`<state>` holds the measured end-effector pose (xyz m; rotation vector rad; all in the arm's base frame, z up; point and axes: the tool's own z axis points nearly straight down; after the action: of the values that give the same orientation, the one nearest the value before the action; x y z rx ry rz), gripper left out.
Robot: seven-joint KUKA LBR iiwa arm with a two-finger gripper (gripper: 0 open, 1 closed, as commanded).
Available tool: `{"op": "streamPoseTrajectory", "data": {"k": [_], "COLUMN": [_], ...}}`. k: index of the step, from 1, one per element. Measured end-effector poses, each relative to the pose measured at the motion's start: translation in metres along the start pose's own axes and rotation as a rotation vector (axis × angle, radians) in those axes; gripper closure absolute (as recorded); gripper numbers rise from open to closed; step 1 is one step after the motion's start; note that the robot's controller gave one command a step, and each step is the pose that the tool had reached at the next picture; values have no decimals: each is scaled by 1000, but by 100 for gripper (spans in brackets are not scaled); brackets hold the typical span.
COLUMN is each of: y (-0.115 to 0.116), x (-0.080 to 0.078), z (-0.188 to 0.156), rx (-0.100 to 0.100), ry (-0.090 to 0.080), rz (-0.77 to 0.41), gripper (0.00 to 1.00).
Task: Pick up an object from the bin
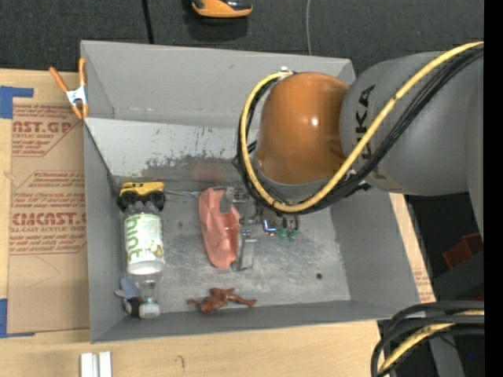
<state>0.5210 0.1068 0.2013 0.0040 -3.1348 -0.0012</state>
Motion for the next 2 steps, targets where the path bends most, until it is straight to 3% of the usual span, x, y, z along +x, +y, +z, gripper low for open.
{"op": "streamPoseTrajectory", "data": {"k": [1,2], "y": [-1,23], "x": [-1,23], "z": [-5,54], "rx": [-1,-1], "ry": [-8,-12], "rz": [2,-27], "gripper": [0,0]}}
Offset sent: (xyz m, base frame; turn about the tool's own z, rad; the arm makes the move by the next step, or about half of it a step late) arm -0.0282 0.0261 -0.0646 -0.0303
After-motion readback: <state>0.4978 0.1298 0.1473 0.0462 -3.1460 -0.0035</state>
